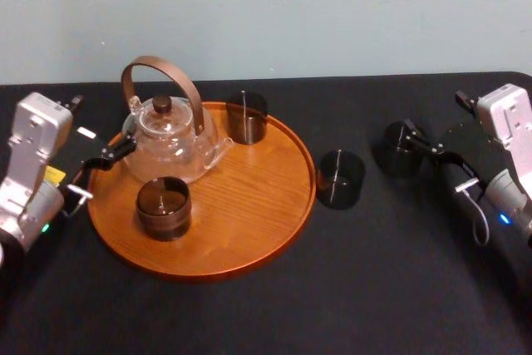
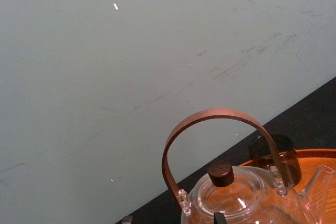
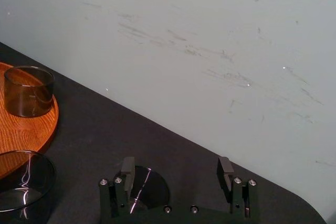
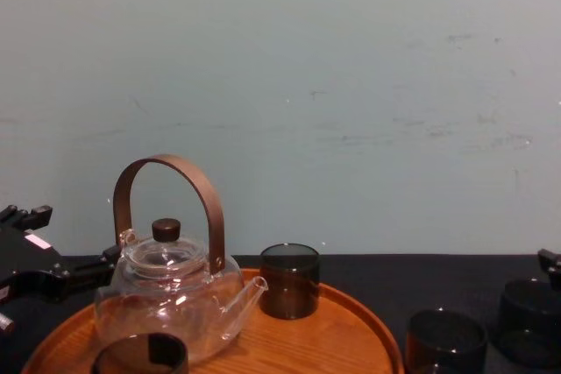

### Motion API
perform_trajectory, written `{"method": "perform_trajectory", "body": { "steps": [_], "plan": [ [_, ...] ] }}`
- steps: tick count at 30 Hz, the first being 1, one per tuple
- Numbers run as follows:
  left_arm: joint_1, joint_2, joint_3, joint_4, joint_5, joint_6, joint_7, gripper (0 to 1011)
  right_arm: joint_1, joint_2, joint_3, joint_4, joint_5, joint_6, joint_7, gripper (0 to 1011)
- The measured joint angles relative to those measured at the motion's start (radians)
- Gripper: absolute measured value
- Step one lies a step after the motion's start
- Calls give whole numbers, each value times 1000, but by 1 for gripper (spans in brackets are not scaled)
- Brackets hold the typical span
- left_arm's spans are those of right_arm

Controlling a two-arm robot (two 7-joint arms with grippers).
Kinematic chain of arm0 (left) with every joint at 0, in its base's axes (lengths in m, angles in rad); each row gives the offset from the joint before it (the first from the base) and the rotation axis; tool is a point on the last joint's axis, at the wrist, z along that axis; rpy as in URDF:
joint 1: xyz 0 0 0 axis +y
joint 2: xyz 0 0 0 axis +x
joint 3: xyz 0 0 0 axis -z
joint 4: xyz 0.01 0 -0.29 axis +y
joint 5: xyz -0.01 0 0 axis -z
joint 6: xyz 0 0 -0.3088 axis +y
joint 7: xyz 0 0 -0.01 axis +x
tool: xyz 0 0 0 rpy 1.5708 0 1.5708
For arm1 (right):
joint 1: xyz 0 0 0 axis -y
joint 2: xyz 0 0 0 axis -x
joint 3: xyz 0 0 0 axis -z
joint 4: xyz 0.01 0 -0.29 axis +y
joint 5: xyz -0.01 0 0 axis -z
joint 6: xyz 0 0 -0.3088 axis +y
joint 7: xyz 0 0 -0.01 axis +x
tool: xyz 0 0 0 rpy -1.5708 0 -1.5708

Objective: Pick up the glass from the table and place it on the tray.

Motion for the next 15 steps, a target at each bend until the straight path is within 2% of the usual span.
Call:
{"method": "perform_trajectory", "body": {
  "steps": [15],
  "plan": [
    [0,0,0,0,0,0,0,1001,0,0,0,0,0,0,0,1002]
  ]
}}
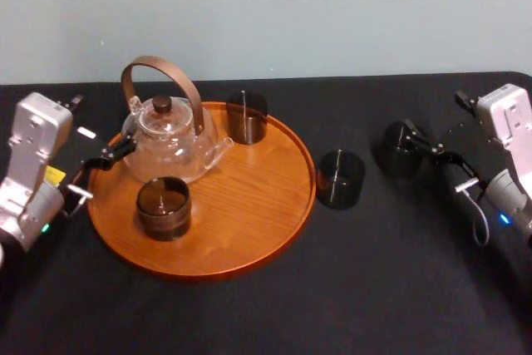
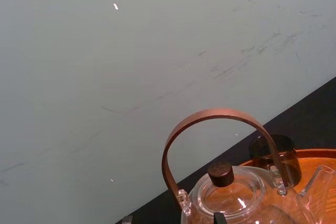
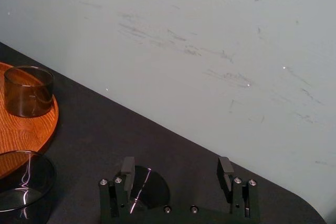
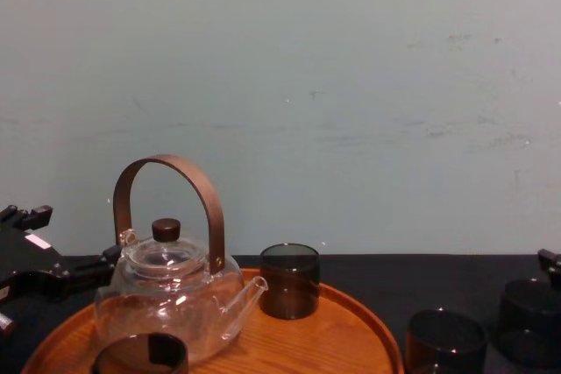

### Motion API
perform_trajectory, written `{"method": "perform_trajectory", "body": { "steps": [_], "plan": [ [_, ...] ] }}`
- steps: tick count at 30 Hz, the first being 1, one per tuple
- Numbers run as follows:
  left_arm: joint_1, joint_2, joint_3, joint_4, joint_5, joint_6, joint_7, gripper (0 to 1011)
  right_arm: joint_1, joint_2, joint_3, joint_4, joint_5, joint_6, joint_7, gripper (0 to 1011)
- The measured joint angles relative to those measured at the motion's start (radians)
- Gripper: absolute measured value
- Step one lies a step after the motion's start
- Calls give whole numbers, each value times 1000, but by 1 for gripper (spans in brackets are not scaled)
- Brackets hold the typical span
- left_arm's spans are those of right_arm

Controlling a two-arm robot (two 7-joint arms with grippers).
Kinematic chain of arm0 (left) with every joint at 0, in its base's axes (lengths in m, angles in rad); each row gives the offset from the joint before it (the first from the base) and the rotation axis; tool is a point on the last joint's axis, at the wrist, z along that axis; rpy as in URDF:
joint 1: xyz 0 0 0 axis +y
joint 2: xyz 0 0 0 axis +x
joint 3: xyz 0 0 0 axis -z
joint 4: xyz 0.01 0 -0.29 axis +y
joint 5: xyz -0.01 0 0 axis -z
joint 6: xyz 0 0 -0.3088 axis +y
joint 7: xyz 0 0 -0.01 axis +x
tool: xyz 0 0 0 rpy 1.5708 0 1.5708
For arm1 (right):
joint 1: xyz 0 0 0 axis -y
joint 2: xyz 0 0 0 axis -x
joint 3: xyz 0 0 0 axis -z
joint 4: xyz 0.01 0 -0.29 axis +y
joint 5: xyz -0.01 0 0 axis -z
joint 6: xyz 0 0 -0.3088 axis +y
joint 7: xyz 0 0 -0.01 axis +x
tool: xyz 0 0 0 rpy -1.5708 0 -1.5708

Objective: Pick up the glass from the table and place it on the tray.

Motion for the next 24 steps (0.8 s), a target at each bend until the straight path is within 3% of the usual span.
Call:
{"method": "perform_trajectory", "body": {
  "steps": [24],
  "plan": [
    [0,0,0,0,0,0,0,1001,0,0,0,0,0,0,0,1002]
  ]
}}
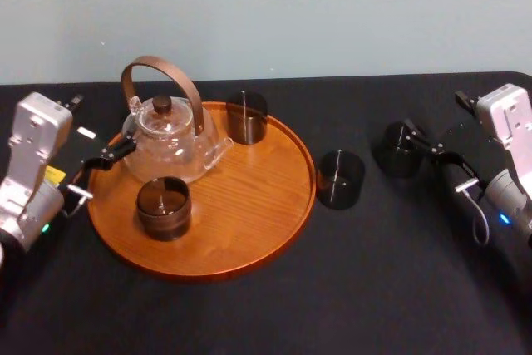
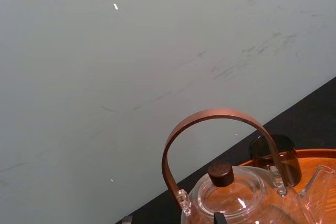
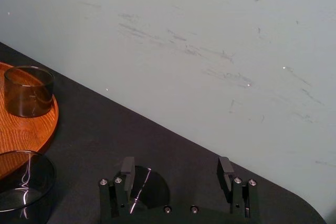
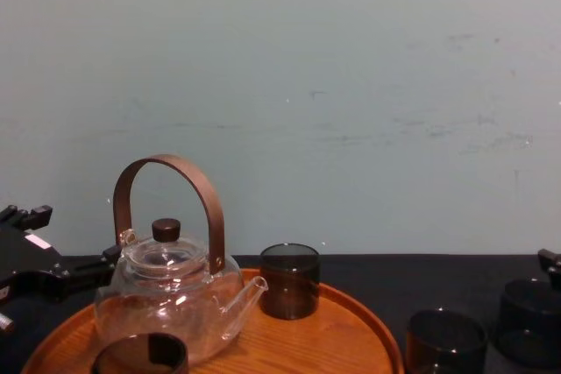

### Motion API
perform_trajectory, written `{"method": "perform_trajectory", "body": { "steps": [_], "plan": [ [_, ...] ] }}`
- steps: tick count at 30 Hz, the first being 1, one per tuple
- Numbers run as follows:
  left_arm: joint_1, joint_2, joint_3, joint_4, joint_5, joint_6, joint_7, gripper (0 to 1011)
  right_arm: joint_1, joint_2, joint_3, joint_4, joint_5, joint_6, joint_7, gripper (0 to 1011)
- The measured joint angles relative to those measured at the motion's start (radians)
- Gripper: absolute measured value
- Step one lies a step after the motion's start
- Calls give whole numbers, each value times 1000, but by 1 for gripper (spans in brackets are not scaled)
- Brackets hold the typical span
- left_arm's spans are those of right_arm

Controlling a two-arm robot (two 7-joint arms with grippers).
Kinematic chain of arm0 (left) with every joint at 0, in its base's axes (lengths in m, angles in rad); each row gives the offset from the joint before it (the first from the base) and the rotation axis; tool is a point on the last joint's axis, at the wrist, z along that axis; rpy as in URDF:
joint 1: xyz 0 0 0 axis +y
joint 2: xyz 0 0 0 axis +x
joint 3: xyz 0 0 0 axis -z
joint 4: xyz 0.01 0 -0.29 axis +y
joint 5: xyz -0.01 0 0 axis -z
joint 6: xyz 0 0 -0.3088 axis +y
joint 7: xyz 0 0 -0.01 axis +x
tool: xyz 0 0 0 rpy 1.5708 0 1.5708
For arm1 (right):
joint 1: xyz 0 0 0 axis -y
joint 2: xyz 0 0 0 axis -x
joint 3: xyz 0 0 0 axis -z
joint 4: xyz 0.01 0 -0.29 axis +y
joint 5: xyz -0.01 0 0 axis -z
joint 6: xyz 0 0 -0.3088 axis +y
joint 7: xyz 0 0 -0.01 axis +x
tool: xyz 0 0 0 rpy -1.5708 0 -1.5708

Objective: Pick up the glass from the table and place it on the tray.

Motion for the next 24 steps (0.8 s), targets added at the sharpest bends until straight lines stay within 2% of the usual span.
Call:
{"method": "perform_trajectory", "body": {
  "steps": [21,24],
  "plan": [
    [0,0,0,0,0,0,0,1001,0,0,0,0,0,0,0,1002],
    [0,0,0,0,0,0,0,1001,-9,1,12,-12,12,0,24,1002]
  ]
}}
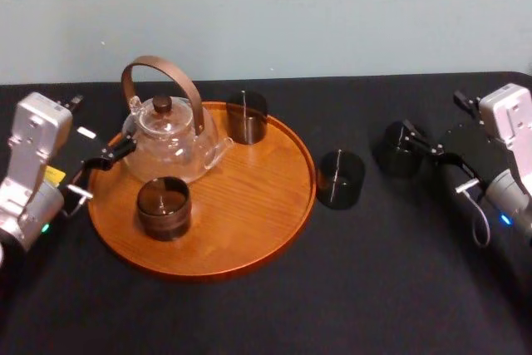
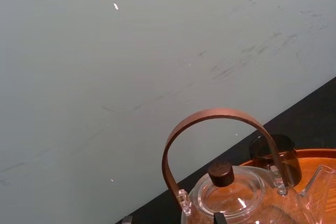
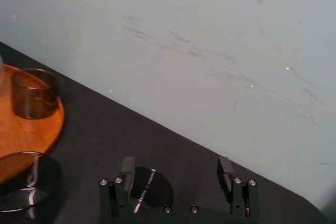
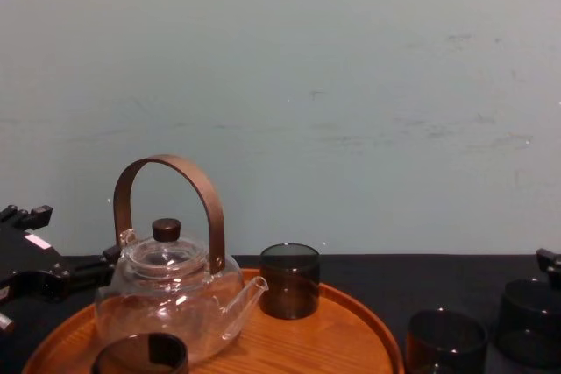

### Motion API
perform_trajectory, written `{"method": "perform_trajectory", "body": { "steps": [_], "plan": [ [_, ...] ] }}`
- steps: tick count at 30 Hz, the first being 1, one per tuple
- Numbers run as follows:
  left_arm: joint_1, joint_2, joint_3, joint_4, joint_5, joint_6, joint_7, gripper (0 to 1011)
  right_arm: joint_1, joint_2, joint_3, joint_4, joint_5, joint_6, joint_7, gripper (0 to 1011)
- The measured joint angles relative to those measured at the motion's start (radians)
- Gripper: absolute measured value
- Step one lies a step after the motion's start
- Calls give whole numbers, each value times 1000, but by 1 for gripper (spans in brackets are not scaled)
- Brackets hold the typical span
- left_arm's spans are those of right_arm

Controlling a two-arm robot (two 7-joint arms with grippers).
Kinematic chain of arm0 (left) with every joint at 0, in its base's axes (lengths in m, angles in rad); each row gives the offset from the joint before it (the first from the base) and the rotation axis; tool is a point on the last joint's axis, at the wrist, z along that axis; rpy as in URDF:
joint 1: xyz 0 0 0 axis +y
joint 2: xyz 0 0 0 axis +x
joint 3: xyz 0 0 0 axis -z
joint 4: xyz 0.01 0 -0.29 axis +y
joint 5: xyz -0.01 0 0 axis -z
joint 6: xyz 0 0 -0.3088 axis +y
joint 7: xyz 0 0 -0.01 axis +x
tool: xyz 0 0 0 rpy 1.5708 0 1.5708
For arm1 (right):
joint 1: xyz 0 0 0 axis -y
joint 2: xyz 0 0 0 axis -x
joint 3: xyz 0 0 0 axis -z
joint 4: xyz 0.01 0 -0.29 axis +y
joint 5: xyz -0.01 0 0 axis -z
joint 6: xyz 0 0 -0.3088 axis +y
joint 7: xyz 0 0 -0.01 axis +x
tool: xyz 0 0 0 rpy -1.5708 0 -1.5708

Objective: Pick up the glass from the table and place it on the tray.

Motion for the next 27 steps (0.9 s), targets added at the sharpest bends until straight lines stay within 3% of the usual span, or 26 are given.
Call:
{"method": "perform_trajectory", "body": {
  "steps": [18,27],
  "plan": [
    [0,0,0,0,0,0,0,1001,-106,18,48,-146,59,53,102,1002],
    [0,0,0,0,0,0,0,1001,-137,12,45,-183,78,101,158,1002]
  ]
}}
